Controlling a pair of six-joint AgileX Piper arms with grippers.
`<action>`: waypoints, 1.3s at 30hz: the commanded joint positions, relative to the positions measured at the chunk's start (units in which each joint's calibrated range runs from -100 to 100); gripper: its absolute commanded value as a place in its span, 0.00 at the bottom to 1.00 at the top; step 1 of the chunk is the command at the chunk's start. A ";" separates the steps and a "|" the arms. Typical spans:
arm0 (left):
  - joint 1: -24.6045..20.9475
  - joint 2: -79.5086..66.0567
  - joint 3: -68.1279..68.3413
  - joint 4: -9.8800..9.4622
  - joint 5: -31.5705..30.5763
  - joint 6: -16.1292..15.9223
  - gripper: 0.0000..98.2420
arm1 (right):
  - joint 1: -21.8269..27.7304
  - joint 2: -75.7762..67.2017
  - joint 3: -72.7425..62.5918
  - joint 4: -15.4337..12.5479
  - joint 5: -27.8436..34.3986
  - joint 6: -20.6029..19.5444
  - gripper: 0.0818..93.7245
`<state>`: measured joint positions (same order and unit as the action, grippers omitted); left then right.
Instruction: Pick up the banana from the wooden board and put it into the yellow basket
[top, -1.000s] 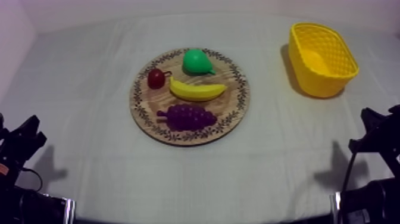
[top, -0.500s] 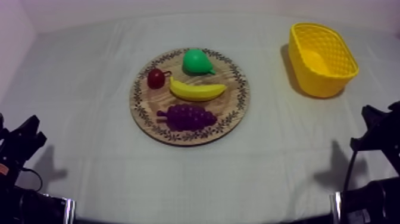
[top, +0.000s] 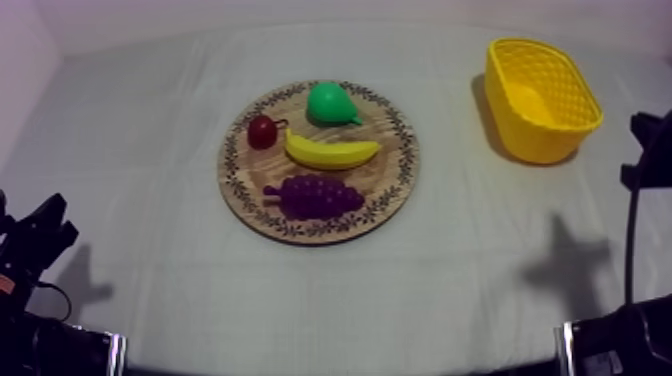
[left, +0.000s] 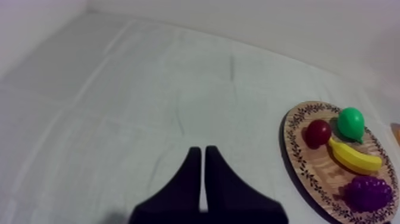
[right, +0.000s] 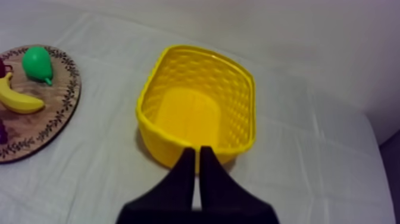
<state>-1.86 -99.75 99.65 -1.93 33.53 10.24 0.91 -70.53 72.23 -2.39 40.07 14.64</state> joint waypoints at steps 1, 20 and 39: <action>0.02 0.00 0.01 0.00 0.02 -0.01 0.00 | -0.82 4.60 -9.45 0.65 2.73 -0.41 0.00; 0.02 0.00 0.01 0.00 0.02 0.01 0.00 | -15.99 27.44 -45.90 9.44 22.47 -6.09 0.00; 0.02 0.00 0.01 0.00 0.02 -0.01 0.00 | -29.29 42.39 -58.35 13.04 34.77 -9.68 0.00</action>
<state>-1.86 -99.75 99.65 -1.93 33.53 10.24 -28.01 -28.37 13.84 10.52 75.02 4.95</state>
